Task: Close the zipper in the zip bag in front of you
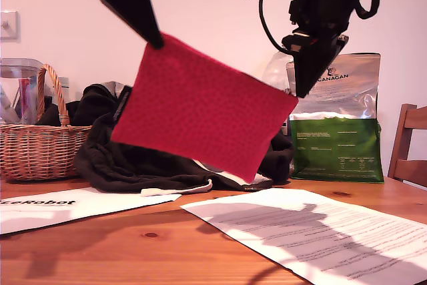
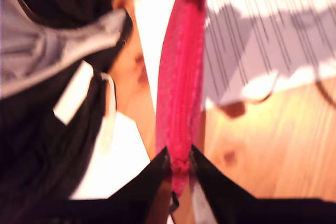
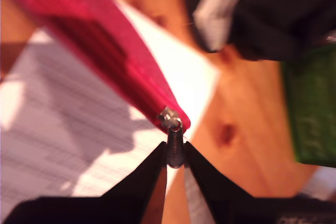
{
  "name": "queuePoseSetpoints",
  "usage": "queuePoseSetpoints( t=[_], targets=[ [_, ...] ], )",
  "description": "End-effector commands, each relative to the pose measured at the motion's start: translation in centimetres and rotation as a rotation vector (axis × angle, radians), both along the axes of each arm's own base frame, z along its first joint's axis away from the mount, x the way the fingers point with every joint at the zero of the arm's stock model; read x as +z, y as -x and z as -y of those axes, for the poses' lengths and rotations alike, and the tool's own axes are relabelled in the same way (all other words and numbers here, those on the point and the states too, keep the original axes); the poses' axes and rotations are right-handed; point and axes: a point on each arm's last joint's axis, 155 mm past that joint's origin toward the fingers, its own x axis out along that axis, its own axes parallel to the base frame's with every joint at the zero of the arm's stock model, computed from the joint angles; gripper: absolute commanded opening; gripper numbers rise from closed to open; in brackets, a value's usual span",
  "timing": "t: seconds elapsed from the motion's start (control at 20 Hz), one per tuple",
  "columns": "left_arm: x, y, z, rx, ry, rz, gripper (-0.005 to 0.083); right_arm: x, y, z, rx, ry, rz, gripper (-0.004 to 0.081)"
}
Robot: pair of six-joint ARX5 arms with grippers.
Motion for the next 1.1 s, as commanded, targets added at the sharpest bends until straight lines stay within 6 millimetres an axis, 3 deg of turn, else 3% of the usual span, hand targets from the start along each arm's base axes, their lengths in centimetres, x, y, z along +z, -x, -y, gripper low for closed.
queuePoseSetpoints(
  t=[0.0, 0.25, 0.4, 0.6, 0.65, 0.8, 0.85, 1.05],
  targets=[
    [-1.1, -0.5, 0.9, -0.01, 0.008, -0.023, 0.0032, -0.6, -0.1, 0.0, -0.01, 0.003, -0.005, -0.0013],
    [-5.3, -2.2, 2.0, -0.003, -0.039, -0.075, -0.0018, -0.2, -0.7, -0.4, -0.071, -0.059, 0.015, -0.0013],
    [-7.2, -2.6, 2.5, -0.001, -0.055, -0.106, -0.0019, -2.2, 0.1, 0.0, -0.089, -0.026, -0.054, -0.0013],
    [-9.3, -1.4, 2.5, -0.004, -0.098, -0.182, -0.0002, -4.2, 1.4, 0.1, -0.076, 0.021, -0.137, -0.0013],
    [-9.4, -1.0, 2.4, -0.01, -0.1, -0.198, 0.004, -4.2, 1.5, 0.0, -0.075, 0.019, -0.141, -0.0013],
    [-9.7, 0.0, 2.3, -0.024, -0.103, -0.244, 0.0348, -4.5, 2.0, 0.1, -0.101, 0.01, -0.165, 0.001],
    [-9.7, 0.4, 2.3, -0.028, -0.102, -0.259, 0.0399, -4.6, 2.2, 0.1, -0.111, 0.003, -0.174, 0.0041],
    [-9.7, 0.6, 2.1, -0.027, -0.107, -0.264, 0.0366, -4.9, 3.5, -0.5, -0.14, -0.059, -0.246, 0.0105]
  ],
)
